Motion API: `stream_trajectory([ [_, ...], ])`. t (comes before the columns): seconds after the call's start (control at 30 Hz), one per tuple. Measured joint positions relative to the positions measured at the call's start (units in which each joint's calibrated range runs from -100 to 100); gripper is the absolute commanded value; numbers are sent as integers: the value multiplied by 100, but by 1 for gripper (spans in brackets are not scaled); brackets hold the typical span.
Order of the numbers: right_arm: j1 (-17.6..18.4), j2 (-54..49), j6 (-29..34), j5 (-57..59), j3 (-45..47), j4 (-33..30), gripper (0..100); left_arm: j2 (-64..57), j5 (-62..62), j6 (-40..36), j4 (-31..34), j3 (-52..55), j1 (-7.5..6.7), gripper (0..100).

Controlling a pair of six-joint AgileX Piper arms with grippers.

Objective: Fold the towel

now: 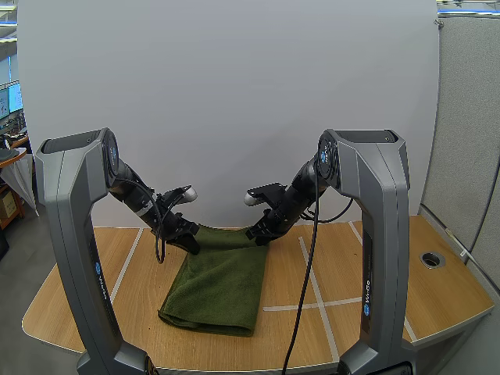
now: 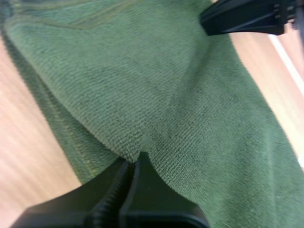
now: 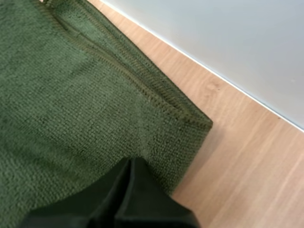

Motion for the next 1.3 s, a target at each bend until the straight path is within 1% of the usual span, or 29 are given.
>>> stream_trajectory([
  [0.2,0,0,0,116,0,0,0,0,-464,-8,103,0,0,0],
  [0.47,0,0,61,130,0,0,0,0,-534,-8,115,-104,0,0],
  [0.53,0,0,74,130,0,-13,0,29,-129,-153,141,-456,0,0],
  [0.63,0,0,96,130,0,-13,0,29,69,-228,141,-658,0,0],
  [0.93,0,0,130,130,0,-25,0,216,227,-407,327,-698,0,1],
  [1.0,0,0,130,130,0,-25,0,234,227,-417,354,-698,0,10],
  [1.1,0,0,130,130,0,-35,0,244,209,-428,353,-698,0,32],
  [1.13,0,0,130,130,0,-35,0,244,209,-437,353,-698,0,42],
  [1.17,0,0,130,130,0,-35,0,244,209,-449,365,-704,0,48],
  [1.2,0,0,130,130,0,-35,0,244,197,-458,365,-715,0,63],
  [1.27,0,0,130,130,0,-35,0,244,197,-458,365,-715,0,74],
  [1.3,0,0,130,130,0,-35,0,244,197,-458,365,-715,0,77],
])
